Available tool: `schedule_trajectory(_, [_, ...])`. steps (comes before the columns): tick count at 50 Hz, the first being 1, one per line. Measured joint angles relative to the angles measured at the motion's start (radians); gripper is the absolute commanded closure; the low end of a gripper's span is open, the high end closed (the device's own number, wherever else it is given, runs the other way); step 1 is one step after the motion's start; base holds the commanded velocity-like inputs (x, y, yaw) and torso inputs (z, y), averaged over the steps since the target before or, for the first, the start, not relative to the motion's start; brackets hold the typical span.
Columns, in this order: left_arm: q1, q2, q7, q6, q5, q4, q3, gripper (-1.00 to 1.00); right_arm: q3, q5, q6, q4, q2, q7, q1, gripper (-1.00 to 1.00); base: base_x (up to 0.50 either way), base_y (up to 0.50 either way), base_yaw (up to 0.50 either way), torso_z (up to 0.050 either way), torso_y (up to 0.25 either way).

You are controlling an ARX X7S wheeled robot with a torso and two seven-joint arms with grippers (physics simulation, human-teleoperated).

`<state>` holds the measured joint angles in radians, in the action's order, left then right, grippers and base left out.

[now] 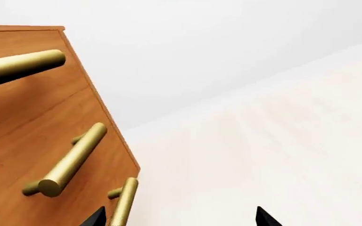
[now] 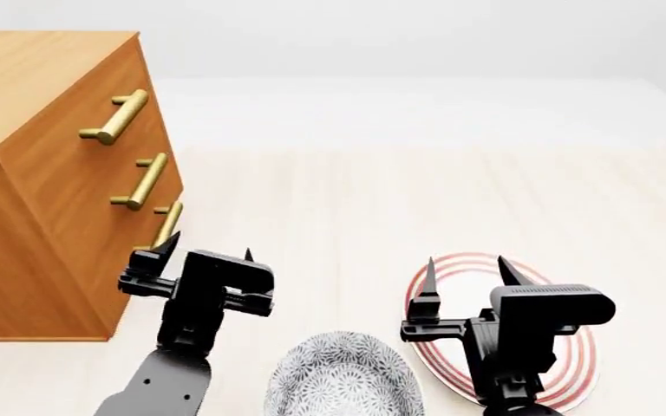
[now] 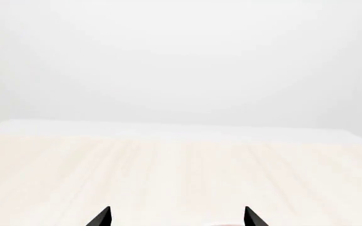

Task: Open the bottom drawer of the cabinet.

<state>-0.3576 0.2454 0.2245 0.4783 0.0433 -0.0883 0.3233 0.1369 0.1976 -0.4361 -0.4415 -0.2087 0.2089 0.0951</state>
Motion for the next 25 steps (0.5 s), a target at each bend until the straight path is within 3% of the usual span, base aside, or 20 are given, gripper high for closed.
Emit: schedule_trajectory(25, [-0.136, 0.015, 0.043, 0.021, 0.142, 0.278, 0.133, -1.00, 0.004, 0.016, 0.008, 0.002, -0.008, 0.013, -0.004, -1.00, 0.00, 0.00, 0.00, 0.000, 0.000])
